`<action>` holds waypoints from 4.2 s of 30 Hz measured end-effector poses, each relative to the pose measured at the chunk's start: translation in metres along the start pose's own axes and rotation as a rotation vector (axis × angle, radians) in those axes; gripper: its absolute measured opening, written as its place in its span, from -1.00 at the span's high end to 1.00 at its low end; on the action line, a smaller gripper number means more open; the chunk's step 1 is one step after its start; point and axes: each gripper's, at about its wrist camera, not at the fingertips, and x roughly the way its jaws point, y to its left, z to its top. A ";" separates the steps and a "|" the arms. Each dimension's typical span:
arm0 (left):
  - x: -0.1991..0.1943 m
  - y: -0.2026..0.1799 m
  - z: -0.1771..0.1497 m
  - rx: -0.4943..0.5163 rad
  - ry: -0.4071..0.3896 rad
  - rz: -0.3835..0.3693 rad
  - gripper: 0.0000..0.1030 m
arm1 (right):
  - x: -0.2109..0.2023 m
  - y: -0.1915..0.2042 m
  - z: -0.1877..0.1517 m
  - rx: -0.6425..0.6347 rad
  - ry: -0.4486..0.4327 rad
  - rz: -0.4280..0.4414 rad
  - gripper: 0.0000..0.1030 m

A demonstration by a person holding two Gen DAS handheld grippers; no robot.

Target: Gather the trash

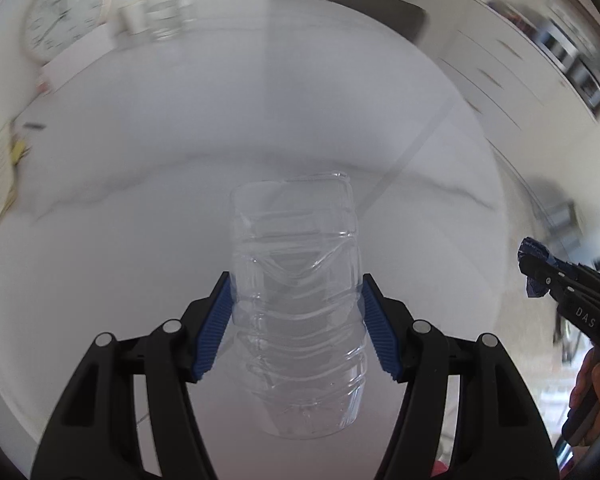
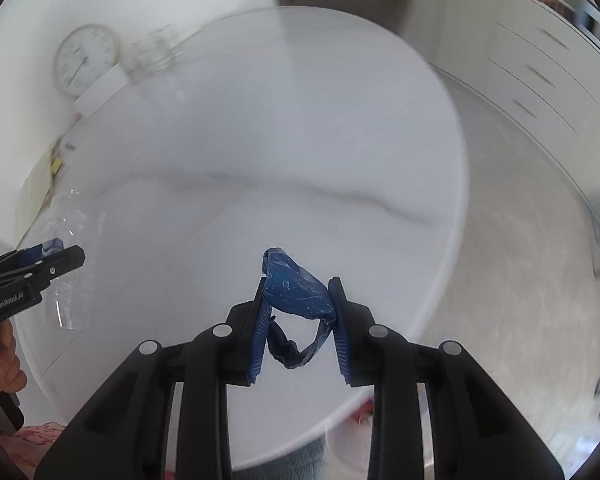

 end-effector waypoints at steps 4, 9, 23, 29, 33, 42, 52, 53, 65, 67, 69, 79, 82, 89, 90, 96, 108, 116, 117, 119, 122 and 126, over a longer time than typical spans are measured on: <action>0.000 -0.043 -0.016 0.127 0.023 -0.092 -0.18 | -0.019 -0.037 -0.061 0.135 0.018 -0.072 0.43; 0.000 -0.088 -0.035 0.245 0.048 -0.146 -0.18 | -0.009 -0.068 -0.107 0.224 0.067 -0.126 0.42; -0.002 -0.157 -0.061 0.323 0.048 -0.115 -0.18 | 0.028 -0.131 -0.142 0.212 0.123 -0.089 -0.75; -0.001 -0.206 -0.081 0.371 0.065 -0.148 -0.19 | -0.007 -0.163 -0.141 0.229 0.070 -0.106 -0.91; 0.008 -0.244 -0.096 0.418 0.103 -0.192 -0.19 | -0.026 -0.181 -0.145 0.228 0.047 -0.125 -0.92; 0.052 -0.316 -0.137 0.530 0.212 -0.229 -0.20 | -0.051 -0.212 -0.165 0.219 0.027 -0.170 -0.94; 0.066 -0.328 -0.156 0.511 0.274 -0.240 -0.53 | -0.060 -0.223 -0.178 0.215 0.023 -0.170 -0.95; 0.063 -0.328 -0.156 0.510 0.272 -0.238 -0.54 | -0.060 -0.223 -0.178 0.215 0.022 -0.169 -0.94; 0.042 -0.310 -0.141 0.473 0.200 -0.169 -0.55 | -0.057 -0.199 -0.159 0.186 0.002 -0.146 -0.95; 0.036 -0.299 -0.136 0.458 0.180 -0.156 -0.55 | -0.053 -0.191 -0.154 0.174 0.004 -0.139 -0.95; 0.031 -0.288 -0.131 0.444 0.164 -0.144 -0.55 | -0.049 -0.182 -0.150 0.162 0.009 -0.134 -0.95; 0.016 -0.206 -0.108 0.320 0.133 -0.076 -0.55 | -0.010 -0.116 -0.125 0.072 0.075 -0.077 -0.95; 0.011 -0.171 -0.101 0.258 0.115 -0.031 -0.55 | 0.002 -0.087 -0.110 0.016 0.083 -0.054 -0.95; -0.001 -0.098 -0.091 0.131 0.085 0.067 -0.55 | 0.019 -0.025 -0.075 -0.108 0.094 -0.011 -0.95; -0.002 -0.090 -0.091 0.115 0.083 0.074 -0.55 | 0.019 -0.019 -0.071 -0.125 0.091 -0.013 -0.95; -0.018 -0.059 -0.083 0.032 0.036 0.095 -0.55 | -0.001 0.002 -0.055 -0.165 0.051 -0.005 -0.95; -0.132 -0.064 -0.046 -0.007 -0.271 0.216 -0.57 | -0.109 0.060 0.006 -0.309 -0.201 0.062 -0.95; -0.209 -0.069 -0.023 -0.044 -0.457 0.307 -0.85 | -0.187 0.078 0.038 -0.382 -0.358 0.115 -0.95; -0.216 -0.069 -0.024 -0.051 -0.471 0.310 -0.85 | -0.194 0.080 0.039 -0.389 -0.374 0.116 -0.95; -0.231 -0.069 -0.026 -0.072 -0.503 0.314 -0.85 | -0.208 0.086 0.040 -0.401 -0.407 0.117 -0.95; -0.246 -0.069 -0.033 -0.091 -0.531 0.308 -0.85 | -0.220 0.091 0.037 -0.404 -0.444 0.125 -0.95; -0.252 -0.069 -0.039 -0.109 -0.544 0.305 -0.85 | -0.229 0.093 0.031 -0.405 -0.459 0.150 -0.95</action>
